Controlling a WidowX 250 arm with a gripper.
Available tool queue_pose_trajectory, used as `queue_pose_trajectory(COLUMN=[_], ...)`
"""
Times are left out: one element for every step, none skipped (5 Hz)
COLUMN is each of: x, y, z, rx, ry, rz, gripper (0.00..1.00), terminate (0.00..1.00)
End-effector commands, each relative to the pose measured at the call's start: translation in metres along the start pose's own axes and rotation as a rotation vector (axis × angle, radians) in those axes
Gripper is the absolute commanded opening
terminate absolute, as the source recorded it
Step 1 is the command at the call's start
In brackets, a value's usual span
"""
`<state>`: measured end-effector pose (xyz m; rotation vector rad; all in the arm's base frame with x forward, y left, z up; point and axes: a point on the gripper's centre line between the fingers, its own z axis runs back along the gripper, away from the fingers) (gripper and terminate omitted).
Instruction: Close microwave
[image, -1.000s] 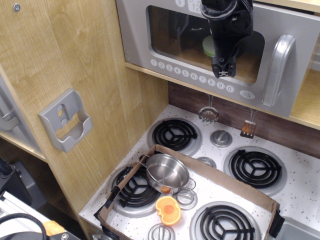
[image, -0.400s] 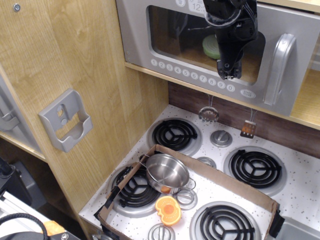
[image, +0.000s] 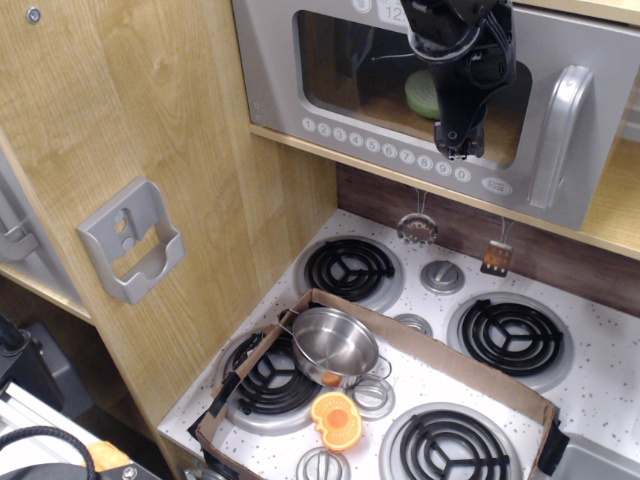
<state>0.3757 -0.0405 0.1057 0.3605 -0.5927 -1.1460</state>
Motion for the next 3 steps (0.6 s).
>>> queue_pose_trajectory(x=[0.0234,0.0234,0.0234], y=[0.0186,0.0186,0.0186], z=[0.0270,0.0270,0.0270], rx=[0.065,0.065,0.065], ry=[-0.034,-0.034,-0.034], rz=[-0.018,-0.018,-0.018], gripper=[1.00,1.00,1.00], terminate=[0.00,0.00,1.00])
